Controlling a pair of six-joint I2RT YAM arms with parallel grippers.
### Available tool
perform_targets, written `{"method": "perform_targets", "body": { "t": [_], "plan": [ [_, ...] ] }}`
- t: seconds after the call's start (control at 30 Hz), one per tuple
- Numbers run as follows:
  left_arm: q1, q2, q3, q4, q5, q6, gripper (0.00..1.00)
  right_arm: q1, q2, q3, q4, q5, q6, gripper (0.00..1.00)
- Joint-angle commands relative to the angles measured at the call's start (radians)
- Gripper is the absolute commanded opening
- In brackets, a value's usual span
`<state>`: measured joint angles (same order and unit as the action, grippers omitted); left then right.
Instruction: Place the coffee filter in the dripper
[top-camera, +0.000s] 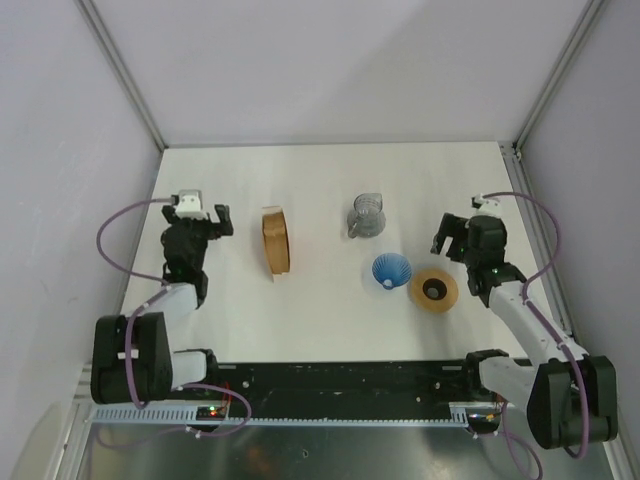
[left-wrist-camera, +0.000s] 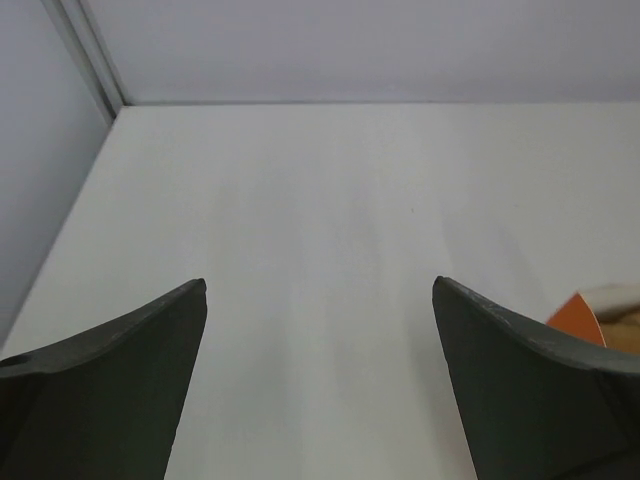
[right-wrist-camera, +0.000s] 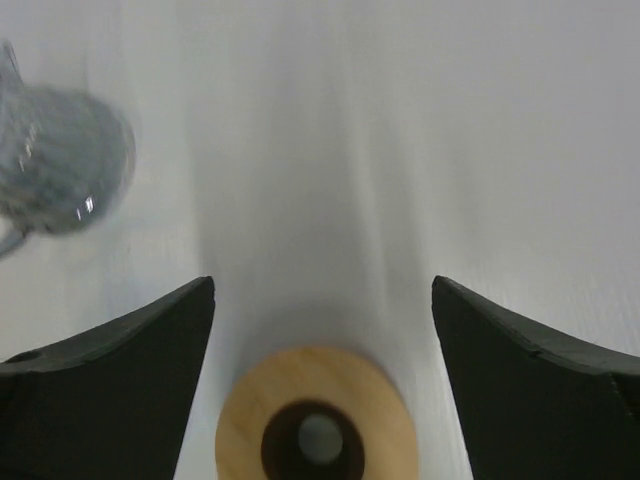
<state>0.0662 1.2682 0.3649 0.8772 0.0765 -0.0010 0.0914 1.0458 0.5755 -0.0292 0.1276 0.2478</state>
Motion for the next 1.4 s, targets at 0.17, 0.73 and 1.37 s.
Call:
{"method": "perform_targets", "body": {
  "t": [0.17,0.73,1.37],
  "plan": [
    [0.023,-0.093,0.346,-0.569,-0.045,0.089,1.00,0.223,-0.017,0.105,-0.472,-0.008,0.110,0.73],
    [0.024,-0.111,0.449,-0.741,0.049,0.070,1.00,0.021,0.136,0.107,-0.561,0.017,0.167,0.73],
    [0.024,-0.071,0.501,-0.752,0.042,0.070,1.00,-0.007,0.280,0.108,-0.480,0.023,0.115,0.24]
  ]
}}
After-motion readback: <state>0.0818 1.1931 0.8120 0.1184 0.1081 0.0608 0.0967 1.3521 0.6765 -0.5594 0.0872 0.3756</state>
